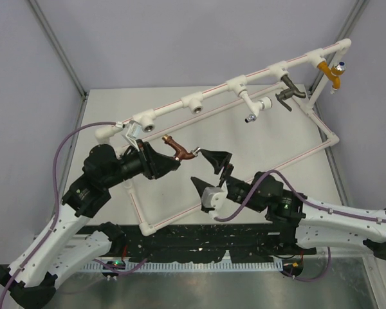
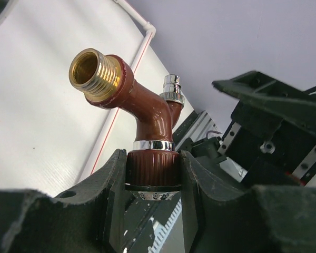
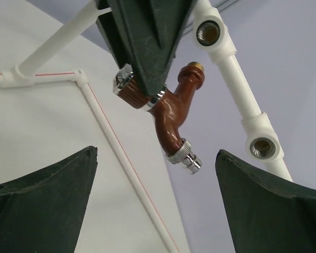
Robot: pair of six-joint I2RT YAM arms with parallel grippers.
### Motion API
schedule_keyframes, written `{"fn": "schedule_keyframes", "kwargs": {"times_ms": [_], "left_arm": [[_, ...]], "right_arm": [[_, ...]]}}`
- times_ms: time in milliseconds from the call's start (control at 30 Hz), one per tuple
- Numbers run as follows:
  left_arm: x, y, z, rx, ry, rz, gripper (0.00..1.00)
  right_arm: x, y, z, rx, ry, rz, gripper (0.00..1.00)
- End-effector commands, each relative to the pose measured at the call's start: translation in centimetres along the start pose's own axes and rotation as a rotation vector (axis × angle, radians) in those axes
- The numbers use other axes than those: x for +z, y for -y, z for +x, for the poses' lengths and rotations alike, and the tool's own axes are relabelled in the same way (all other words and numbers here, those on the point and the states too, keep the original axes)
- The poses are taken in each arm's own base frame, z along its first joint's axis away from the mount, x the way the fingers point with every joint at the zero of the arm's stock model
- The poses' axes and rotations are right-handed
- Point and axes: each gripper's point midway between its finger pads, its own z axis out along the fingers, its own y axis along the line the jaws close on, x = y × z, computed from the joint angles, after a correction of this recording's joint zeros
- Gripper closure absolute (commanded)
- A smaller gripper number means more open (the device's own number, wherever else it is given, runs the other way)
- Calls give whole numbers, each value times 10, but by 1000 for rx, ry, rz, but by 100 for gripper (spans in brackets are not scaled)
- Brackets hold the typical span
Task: Install the water faucets
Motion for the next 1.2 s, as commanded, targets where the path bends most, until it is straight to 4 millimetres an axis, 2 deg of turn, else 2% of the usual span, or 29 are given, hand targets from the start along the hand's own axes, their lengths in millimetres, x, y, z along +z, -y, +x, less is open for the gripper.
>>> {"fn": "schedule_keyframes", "kwargs": {"times_ms": [0,167,200,300,333,500,600,800,1167], "left_arm": [[-7,22,-11,-12,4,62,100],[-8,28,-8,-15,-23,90,100],[-8,28,-8,-16,-22,91,100],[-10,33,-8,-14,-27,108,100],[-11,34,-8,-14,-34,114,100],[-12,39,-7,-18,-49,134,100],[-12,43,-6,-19,-65,149,100],[-12,45,-6,-19,-81,154,100],[-12,53,-1,-31,-137,191,100]], "right_arm": [[1,23,0,-284,-104,121,2],[13,27,-9,-456,-104,158,0],[14,29,-10,-471,-106,168,6],[22,30,-13,-564,-99,207,11],[26,23,-9,-586,-108,196,14],[34,24,-14,-671,-99,233,19],[39,18,-12,-705,-98,232,20],[41,25,-20,-756,-83,289,25],[47,20,-22,-776,-70,266,36]]}}
